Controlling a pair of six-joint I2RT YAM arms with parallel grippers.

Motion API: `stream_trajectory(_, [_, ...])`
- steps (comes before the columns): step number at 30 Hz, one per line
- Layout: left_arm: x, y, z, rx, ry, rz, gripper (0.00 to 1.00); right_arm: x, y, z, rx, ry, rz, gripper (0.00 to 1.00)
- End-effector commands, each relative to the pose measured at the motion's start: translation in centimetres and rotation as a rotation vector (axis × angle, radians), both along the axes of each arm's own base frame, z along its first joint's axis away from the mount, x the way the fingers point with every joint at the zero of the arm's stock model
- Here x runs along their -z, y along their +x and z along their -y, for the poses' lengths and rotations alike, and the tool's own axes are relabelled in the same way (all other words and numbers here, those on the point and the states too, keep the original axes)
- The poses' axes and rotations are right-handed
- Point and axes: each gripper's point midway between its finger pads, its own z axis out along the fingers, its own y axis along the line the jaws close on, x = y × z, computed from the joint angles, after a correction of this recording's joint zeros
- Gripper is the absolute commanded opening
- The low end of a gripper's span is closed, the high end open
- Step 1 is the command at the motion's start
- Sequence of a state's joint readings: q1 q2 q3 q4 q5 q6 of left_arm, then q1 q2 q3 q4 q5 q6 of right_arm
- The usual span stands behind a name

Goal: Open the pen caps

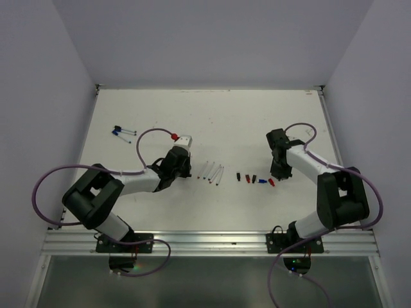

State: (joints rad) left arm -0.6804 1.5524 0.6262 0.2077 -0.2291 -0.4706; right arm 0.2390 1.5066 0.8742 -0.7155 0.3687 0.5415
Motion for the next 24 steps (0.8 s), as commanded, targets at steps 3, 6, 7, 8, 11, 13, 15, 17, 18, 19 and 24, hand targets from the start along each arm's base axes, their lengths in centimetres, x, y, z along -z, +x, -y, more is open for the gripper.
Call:
stream_trajectory(3, [-1.8,1.2,2.4,0.067,-0.113,0.063,0.00,0.8,0.6,-0.4,0.001,0.040,0.016,0.13])
stream_trajectory(6, [-1.4,0.9,2.9,0.100,-0.124,0.051,0.00,1.0,0.5,-0.2,0.005,0.047,0.012,0.15])
stream_trajectory(7, [-1.1,0.9,3.0,0.107,-0.120,0.044,0.00,1.2,0.4,-0.2,0.001,0.051,0.010,0.16])
stream_trajectory(8, [-0.6,0.8,3.1,0.112,-0.117,0.031,0.00,1.3,0.3,-0.1,0.005,0.054,0.008,0.18])
stream_trajectory(11, [0.2,0.4,3.3,0.119,-0.120,0.001,0.00,1.5,0.3,-0.2,0.003,0.070,0.011,0.23])
stream_trajectory(13, [0.6,0.1,3.6,0.137,-0.127,-0.018,0.01,1.5,0.3,-0.4,-0.001,0.078,0.014,0.27])
stream_trajectory(15, [1.2,-0.1,3.7,0.137,-0.128,-0.044,0.03,1.6,0.1,-0.3,0.001,0.079,0.009,0.29])
stream_trajectory(17, [1.6,-0.2,3.8,0.135,-0.136,-0.056,0.07,1.6,0.1,-0.5,-0.003,0.088,0.011,0.35])
stream_trajectory(18, [1.7,-0.3,3.9,0.139,-0.138,-0.062,0.08,1.6,0.1,-0.5,-0.003,0.090,0.012,0.36])
stream_trajectory(19, [1.8,-0.4,3.9,0.132,-0.142,-0.067,0.08,1.6,0.1,-0.6,-0.006,0.093,0.014,0.36])
stream_trajectory(24, [2.2,-0.4,3.5,0.115,-0.128,-0.078,0.12,1.3,0.2,-0.5,-0.005,0.094,0.028,0.37])
